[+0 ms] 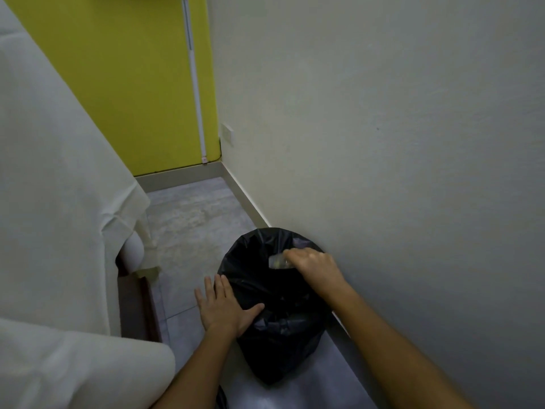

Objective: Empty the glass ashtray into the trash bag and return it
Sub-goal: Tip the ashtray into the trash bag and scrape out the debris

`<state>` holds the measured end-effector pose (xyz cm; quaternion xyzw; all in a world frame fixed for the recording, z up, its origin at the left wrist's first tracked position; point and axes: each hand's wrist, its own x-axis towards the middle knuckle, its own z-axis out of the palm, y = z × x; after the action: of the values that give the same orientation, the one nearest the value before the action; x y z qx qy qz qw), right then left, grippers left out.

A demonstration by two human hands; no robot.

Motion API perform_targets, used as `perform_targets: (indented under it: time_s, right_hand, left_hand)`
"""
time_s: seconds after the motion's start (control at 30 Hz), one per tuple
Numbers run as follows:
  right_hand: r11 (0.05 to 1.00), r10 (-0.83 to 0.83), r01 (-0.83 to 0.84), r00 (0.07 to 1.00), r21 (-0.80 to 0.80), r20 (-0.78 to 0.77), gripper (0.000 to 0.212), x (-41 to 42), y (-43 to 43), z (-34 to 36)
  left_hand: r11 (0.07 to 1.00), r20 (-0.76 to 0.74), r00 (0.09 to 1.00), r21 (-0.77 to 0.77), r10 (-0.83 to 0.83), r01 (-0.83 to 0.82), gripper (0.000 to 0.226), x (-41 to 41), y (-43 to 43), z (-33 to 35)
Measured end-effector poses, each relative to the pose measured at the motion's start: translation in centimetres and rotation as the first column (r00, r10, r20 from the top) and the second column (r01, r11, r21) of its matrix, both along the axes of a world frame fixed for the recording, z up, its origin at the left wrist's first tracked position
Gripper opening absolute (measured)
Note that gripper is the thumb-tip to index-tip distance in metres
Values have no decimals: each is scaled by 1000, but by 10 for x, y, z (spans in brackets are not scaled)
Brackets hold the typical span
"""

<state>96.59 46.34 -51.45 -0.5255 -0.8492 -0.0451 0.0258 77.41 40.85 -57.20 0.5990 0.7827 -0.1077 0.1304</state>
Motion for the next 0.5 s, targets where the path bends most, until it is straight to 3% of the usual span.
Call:
perform_targets:
  time_s: [0.03, 0.13, 0.23, 0.37, 0.5]
  right_hand:
    - [1000, 6, -6, 1000, -6, -13, 29, 1, -2, -2]
    - [990, 98, -114, 980, 87, 171, 30, 2, -6, -12]
    - [991, 107, -113, 991, 68, 84, 27, 7, -8, -14]
    - [933, 311, -354, 883, 64, 351, 31, 15, -12, -26]
    - [934, 341, -357, 878, -15, 336, 34, 23, -21, -34]
  left_hand:
    - [1000, 2, 1000, 2, 0, 0, 118, -1, 0, -2]
    - [1000, 2, 1000, 21, -11, 11, 119, -3, -3, -5]
    - [999, 7, 1000, 33, 1, -1, 119, -4, -2, -6]
    - [999, 5, 1000, 37, 7, -7, 119, -2, -2, -7]
    - [999, -4, 1000, 34, 5, -5, 117, -1, -1, -7]
